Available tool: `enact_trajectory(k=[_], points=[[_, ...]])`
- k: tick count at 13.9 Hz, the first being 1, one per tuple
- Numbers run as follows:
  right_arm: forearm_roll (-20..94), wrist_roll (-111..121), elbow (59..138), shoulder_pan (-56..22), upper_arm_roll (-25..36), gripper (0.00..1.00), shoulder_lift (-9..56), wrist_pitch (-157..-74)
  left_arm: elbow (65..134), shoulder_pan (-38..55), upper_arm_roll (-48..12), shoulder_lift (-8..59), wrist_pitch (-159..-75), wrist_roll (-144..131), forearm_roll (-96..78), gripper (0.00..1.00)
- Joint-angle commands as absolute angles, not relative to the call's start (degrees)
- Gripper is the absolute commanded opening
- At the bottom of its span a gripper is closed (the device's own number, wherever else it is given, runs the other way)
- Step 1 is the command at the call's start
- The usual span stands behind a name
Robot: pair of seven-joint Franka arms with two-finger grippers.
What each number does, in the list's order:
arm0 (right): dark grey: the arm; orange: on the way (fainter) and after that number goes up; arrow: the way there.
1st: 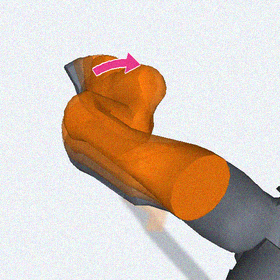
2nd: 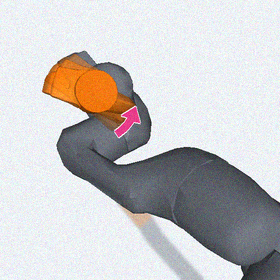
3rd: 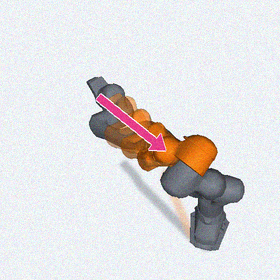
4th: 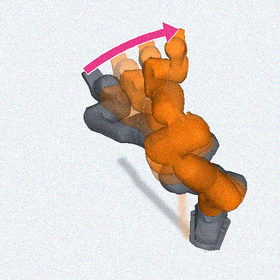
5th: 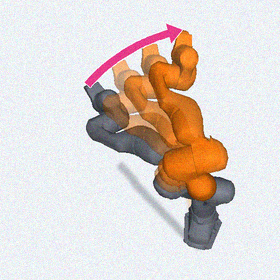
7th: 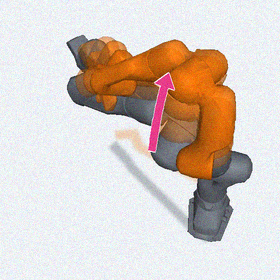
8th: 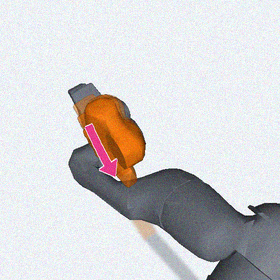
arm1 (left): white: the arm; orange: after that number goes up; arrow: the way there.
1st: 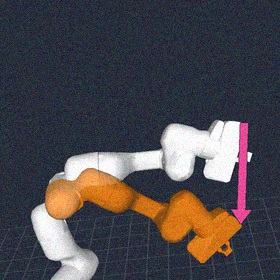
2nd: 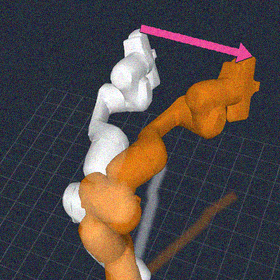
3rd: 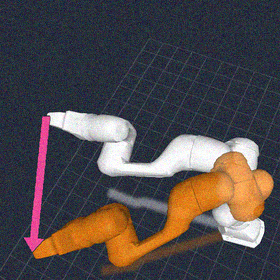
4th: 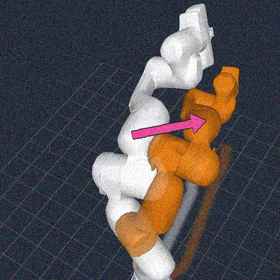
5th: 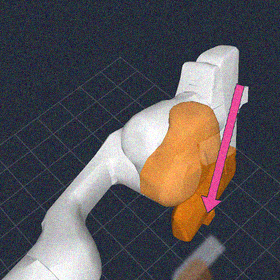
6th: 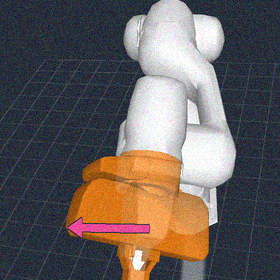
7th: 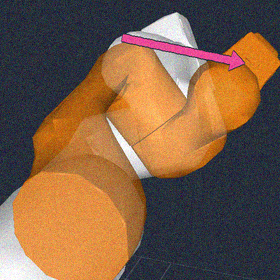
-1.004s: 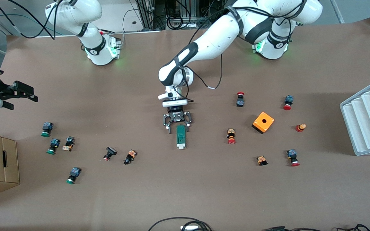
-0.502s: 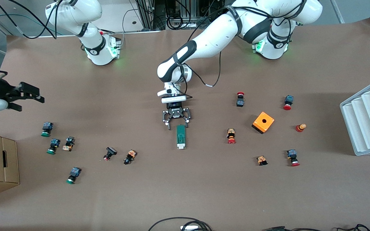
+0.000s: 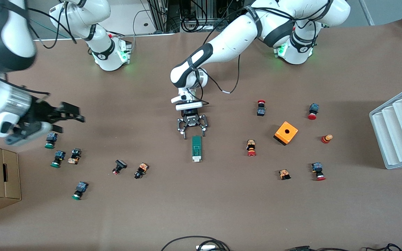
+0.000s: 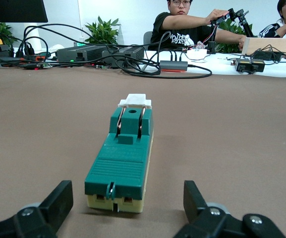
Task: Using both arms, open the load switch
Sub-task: 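Reach the right gripper toward the white lever of the switch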
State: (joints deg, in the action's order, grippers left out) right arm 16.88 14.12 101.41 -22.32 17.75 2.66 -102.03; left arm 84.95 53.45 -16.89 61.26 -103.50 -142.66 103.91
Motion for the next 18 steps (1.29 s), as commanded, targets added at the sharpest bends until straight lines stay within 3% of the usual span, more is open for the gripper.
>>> enact_trajectory(k=[1,4,7,12,16,18], points=[[18.0,7.9,100.8,-28.0,18.1,1.00,4.7,-105.9,85.3,53.7,-17.1,60.6,-102.3,-142.7,103.1,0.98],[20.9,4.4,97.0,-33.0,18.1,1.00,11.7,-109.6,85.4,53.7,-17.2,60.6,-102.3,-142.5,103.1,0.96],[24.2,-1.5,88.2,-35.9,18.1,1.00,20.8,-109.5,85.6,53.6,-17.3,60.6,-102.3,-142.5,103.0,0.91],[30.3,-5.4,72.4,-36.2,16.1,1.00,37.0,-112.0,85.5,53.4,-17.3,60.6,-102.4,-142.1,103.3,0.69],[31.3,-7.8,70.0,-36.7,12.9,1.00,43.0,-118.9,85.5,53.4,-17.3,60.5,-102.3,-142.3,103.2,0.58],[31.3,-6.2,68.9,-36.7,10.3,1.00,45.8,-123.6,85.4,53.4,-17.2,60.5,-102.4,-142.2,103.2,0.57]])
